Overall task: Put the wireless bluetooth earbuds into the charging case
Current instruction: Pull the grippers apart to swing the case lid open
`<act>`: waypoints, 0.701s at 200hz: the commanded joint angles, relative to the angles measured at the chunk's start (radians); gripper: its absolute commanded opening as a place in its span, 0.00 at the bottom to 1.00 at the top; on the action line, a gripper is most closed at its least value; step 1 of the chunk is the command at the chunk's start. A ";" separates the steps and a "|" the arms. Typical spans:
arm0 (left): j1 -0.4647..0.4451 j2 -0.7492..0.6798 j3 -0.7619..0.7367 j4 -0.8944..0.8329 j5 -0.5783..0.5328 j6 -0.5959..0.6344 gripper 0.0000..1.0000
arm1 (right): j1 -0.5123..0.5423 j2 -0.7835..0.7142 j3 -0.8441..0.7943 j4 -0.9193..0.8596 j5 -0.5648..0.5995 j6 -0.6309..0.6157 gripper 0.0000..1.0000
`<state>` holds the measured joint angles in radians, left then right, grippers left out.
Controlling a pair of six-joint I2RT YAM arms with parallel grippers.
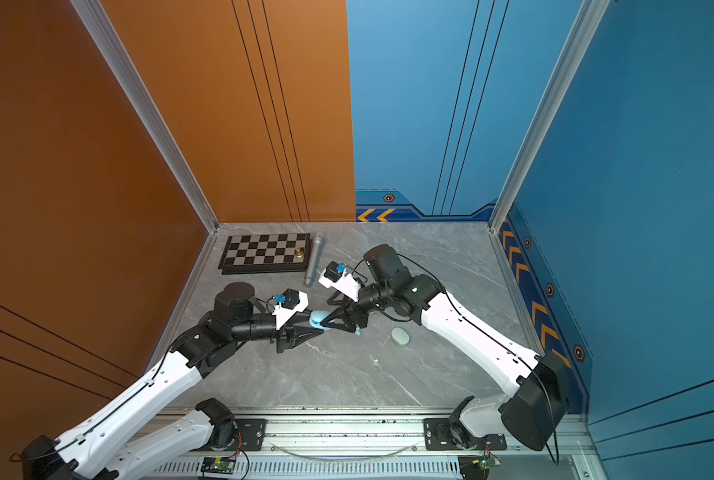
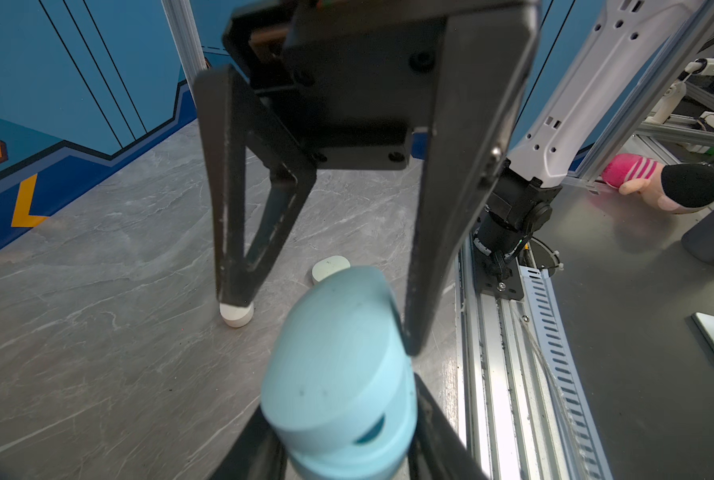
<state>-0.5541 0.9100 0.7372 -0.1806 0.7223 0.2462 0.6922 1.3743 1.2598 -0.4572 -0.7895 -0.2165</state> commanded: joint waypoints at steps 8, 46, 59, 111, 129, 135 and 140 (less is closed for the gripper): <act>-0.013 0.007 0.042 0.001 0.045 0.008 0.00 | -0.031 -0.024 -0.019 0.109 0.008 0.080 0.68; -0.013 0.019 0.059 0.017 0.029 -0.019 0.00 | -0.040 -0.034 -0.046 0.109 0.040 0.067 0.62; -0.012 0.024 0.060 0.050 0.021 -0.046 0.00 | -0.042 -0.039 -0.054 0.108 0.031 0.061 0.59; -0.012 0.059 0.093 0.053 0.021 -0.076 0.00 | -0.043 -0.048 -0.073 0.110 0.033 0.025 0.34; -0.012 0.059 0.097 0.049 0.014 -0.083 0.00 | -0.048 -0.054 -0.072 0.110 0.034 0.019 0.23; -0.012 0.061 0.098 0.052 0.010 -0.086 0.00 | -0.048 -0.056 -0.073 0.111 0.036 0.018 0.20; -0.012 0.062 0.100 0.052 0.008 -0.089 0.00 | -0.050 -0.060 -0.074 0.111 0.038 0.017 0.19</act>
<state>-0.5575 0.9726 0.8021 -0.1455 0.7254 0.1806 0.6510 1.3434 1.1973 -0.3630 -0.7692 -0.1829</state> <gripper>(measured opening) 0.418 0.221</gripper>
